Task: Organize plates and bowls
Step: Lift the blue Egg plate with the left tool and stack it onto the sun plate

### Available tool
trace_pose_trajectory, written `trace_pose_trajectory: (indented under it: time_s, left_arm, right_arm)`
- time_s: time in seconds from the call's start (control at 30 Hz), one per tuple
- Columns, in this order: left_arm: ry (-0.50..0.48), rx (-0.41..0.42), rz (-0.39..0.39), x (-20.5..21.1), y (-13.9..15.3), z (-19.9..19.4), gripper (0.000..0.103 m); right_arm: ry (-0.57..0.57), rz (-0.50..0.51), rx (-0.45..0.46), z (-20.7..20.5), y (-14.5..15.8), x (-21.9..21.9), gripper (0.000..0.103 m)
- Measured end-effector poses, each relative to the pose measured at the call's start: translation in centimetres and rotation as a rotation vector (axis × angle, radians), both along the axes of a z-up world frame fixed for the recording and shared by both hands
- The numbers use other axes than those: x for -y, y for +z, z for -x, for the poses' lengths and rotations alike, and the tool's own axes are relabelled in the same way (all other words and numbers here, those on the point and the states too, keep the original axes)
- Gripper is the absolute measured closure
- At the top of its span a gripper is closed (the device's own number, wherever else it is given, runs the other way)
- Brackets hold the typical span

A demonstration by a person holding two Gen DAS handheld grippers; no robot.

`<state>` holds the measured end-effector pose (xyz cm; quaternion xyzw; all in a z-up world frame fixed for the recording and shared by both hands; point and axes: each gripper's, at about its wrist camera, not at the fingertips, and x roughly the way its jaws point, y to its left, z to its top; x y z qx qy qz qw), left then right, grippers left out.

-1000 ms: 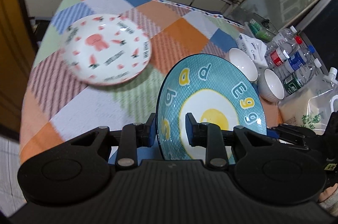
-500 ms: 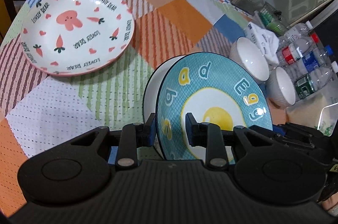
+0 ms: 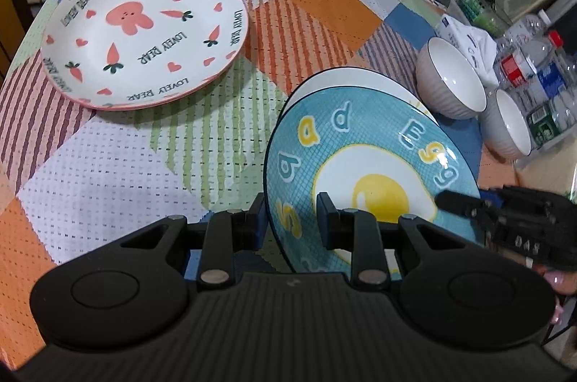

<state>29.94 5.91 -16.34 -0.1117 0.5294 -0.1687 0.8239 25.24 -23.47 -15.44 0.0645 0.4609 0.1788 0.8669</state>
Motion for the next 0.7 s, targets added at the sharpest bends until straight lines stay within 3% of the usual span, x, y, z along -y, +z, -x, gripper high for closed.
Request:
trace_pose_trajectory:
  time_s: [0.23,0.7]
  left_arm:
    - [-0.031,-0.006,-0.028,1.2,-0.5,0.1,0.078]
    - [-0.031,-0.011,-0.038,1.4,-0.6,0.1,0.078]
  right_arm:
    - [-0.034,0.064,0.003,-1.1,-0.1,-0.2,0.075]
    - [0.012,0.417,0.083,-0.5,0.5,-4.4,0.068]
